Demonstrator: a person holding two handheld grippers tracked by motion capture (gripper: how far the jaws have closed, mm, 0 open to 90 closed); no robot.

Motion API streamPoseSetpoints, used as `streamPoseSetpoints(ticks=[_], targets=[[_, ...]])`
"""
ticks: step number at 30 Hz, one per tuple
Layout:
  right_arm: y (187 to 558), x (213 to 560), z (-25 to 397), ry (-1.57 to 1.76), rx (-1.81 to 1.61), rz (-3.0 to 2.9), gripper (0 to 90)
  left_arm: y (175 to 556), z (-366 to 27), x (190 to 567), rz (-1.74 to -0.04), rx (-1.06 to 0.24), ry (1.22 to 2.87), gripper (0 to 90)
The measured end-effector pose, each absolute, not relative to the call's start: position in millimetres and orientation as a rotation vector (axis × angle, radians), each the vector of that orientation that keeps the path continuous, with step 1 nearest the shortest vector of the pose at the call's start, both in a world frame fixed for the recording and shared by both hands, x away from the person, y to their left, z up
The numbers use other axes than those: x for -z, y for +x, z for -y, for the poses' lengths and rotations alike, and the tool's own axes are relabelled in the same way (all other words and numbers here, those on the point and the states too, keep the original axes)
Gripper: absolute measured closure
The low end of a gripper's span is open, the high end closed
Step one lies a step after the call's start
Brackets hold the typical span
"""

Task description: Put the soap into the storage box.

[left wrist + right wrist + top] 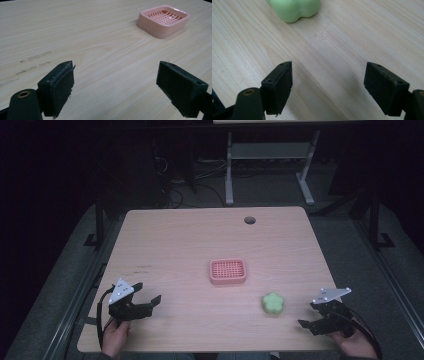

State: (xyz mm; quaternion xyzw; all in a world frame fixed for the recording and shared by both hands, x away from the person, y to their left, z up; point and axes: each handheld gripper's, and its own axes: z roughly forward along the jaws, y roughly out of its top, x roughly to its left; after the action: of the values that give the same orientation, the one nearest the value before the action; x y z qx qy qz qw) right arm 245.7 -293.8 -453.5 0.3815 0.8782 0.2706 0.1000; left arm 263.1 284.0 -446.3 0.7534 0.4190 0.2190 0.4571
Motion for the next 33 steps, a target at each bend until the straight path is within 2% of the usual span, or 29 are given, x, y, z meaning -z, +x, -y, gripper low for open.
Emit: streamPoseSetpoints(ticks=[33], targets=[[260,435,248,0.964,-0.656,-2.716,21.6,257,-289,447,-1.052,-0.545,1.846,14.3]])
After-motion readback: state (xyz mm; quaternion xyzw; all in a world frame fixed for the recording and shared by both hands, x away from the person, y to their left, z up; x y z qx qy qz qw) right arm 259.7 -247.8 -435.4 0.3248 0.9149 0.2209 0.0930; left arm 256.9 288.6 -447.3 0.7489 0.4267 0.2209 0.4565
